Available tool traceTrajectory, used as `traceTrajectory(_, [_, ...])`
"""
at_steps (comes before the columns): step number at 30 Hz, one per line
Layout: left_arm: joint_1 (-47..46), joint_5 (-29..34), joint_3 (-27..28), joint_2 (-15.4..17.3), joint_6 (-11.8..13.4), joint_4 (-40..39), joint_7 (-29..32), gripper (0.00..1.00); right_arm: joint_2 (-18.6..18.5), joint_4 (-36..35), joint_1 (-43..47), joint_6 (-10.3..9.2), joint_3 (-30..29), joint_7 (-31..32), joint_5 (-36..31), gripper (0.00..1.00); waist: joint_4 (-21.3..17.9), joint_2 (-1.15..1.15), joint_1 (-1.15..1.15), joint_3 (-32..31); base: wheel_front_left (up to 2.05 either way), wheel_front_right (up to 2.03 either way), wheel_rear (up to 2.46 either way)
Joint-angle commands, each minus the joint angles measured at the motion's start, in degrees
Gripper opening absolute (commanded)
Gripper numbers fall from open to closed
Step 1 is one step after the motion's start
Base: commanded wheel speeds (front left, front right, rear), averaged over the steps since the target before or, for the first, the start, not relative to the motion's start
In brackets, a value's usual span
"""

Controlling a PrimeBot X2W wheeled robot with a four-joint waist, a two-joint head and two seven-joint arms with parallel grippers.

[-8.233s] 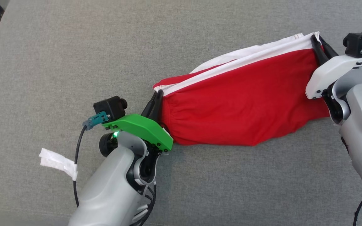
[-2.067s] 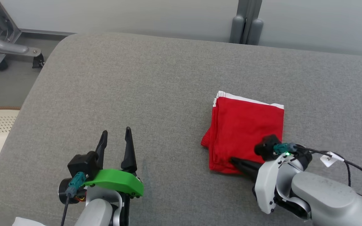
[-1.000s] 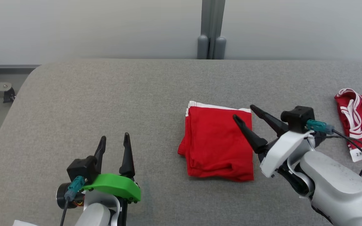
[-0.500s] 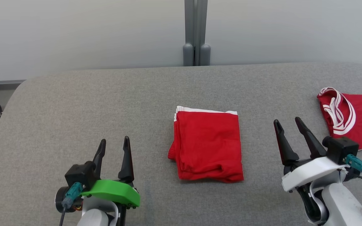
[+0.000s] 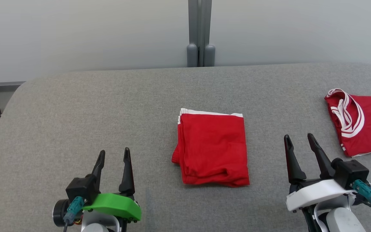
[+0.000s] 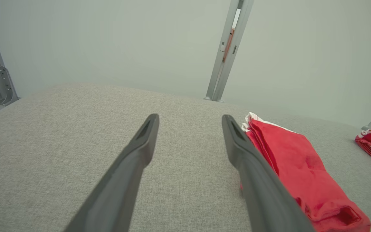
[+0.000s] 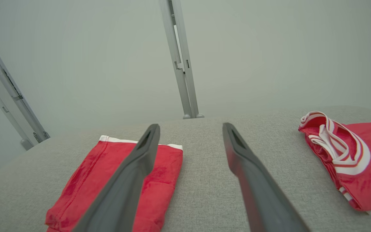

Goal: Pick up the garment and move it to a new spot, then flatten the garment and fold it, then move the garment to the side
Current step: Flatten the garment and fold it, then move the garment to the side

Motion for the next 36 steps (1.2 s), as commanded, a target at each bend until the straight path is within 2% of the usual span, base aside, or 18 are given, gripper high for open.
traceTrajectory(1, [0.88,0.32,0.37,0.03,-0.17,-0.17,0.01,1.0,0.21,-0.26,0.95,0.0,-0.33,0.25,-0.51,1.0,0.05,0.0,0.0,0.05,0.0,0.0,0.0])
traceTrajectory(15, [0.96,0.02,0.48,-0.1,0.28,-0.14,0.01,1.0,0.85,-0.52,1.11,0.0,-0.88,1.03,-1.8,1.0,0.35,0.0,0.0,0.39,0.0,0.0,0.0])
traceTrajectory(19, [0.8,-0.37,0.23,-0.09,0.51,-0.11,0.01,1.0,0.35,-0.29,-0.47,0.0,-1.58,2.95,-2.31,1.0,0.68,0.0,0.0,0.83,0.0,0.0,0.0])
traceTrajectory(22, [0.39,-0.69,-0.03,-0.09,0.66,-0.27,0.0,1.0,-0.32,-0.88,-2.64,0.0,-3.08,6.35,-2.05,1.0,1.14,0.0,0.0,1.63,0.0,0.0,0.0])
traceTrajectory(26, [-0.7,-0.99,-0.63,-0.07,0.82,-0.36,0.0,1.0,-3.17,-0.8,-6.59,0.0,-3.31,13.01,-1.55,1.0,2.25,0.0,0.0,2.98,0.0,0.0,0.0])
traceTrajectory(32, [-2.09,-1.36,-1.42,-0.06,0.89,-0.18,0.01,1.0,-8.68,1.06,-11.7,0.0,-0.31,20.73,2.01,1.0,5.07,0.0,0.0,4.9,0.0,0.0,0.0])
traceTrajectory(36, [-2.47,-1.47,-1.58,-0.05,1.04,-0.27,0.01,1.0,-10.37,4.2,-13.37,0.0,1.62,26.66,5.99,1.0,7.23,0.0,0.0,6.01,0.0,0.0,0.0])
